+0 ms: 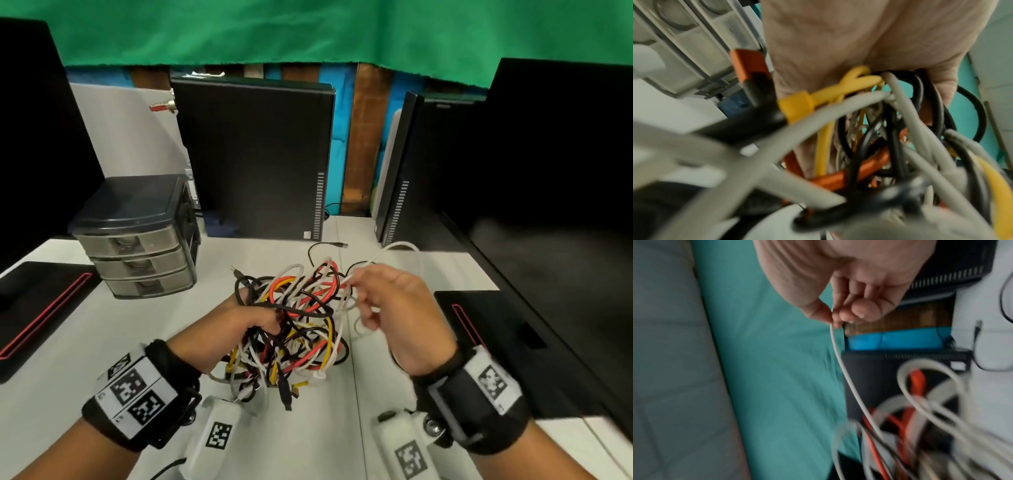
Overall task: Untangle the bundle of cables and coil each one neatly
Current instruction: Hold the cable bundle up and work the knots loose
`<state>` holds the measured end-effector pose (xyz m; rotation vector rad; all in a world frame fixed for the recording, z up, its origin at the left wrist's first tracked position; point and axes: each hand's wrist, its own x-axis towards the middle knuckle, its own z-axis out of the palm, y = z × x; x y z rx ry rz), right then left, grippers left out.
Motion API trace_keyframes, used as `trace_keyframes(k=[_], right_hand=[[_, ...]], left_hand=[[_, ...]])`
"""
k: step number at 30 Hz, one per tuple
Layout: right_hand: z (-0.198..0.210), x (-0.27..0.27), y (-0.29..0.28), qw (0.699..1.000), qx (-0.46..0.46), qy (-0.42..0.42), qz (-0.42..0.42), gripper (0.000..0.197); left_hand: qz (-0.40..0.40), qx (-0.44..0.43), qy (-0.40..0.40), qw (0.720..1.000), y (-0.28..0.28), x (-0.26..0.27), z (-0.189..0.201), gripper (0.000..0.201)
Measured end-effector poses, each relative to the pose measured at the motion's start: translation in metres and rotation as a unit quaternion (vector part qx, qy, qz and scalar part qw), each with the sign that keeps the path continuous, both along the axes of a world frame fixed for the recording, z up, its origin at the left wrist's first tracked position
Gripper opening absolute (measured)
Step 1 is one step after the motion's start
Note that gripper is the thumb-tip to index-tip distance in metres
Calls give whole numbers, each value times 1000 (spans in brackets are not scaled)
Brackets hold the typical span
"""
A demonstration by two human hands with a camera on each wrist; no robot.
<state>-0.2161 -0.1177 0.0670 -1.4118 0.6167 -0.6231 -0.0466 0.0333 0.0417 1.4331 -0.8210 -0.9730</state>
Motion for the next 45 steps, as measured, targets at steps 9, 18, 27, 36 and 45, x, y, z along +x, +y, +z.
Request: trace_keyframes(k=[9,18,27,36,45], right_hand=[[40,-68,-109,937,155,-188,-249,26],[3,-20,-62,992,18,55,-108,27],[-23,4,-7,969,-196,103,111,30],[-22,-4,-34,987,-156,28,-37,23],[-31,3,-26,972,-231,27,3,17]], left_hand=[[96,2,185,978,12,43,-6,41],[31,-122,252,959,15,46,-2,70],[-5,-130,263,956,12,33,-3,72],[21,-97,296,950,8,22,-5,68],[27,-31,271,962,-1,-2,-1,38]])
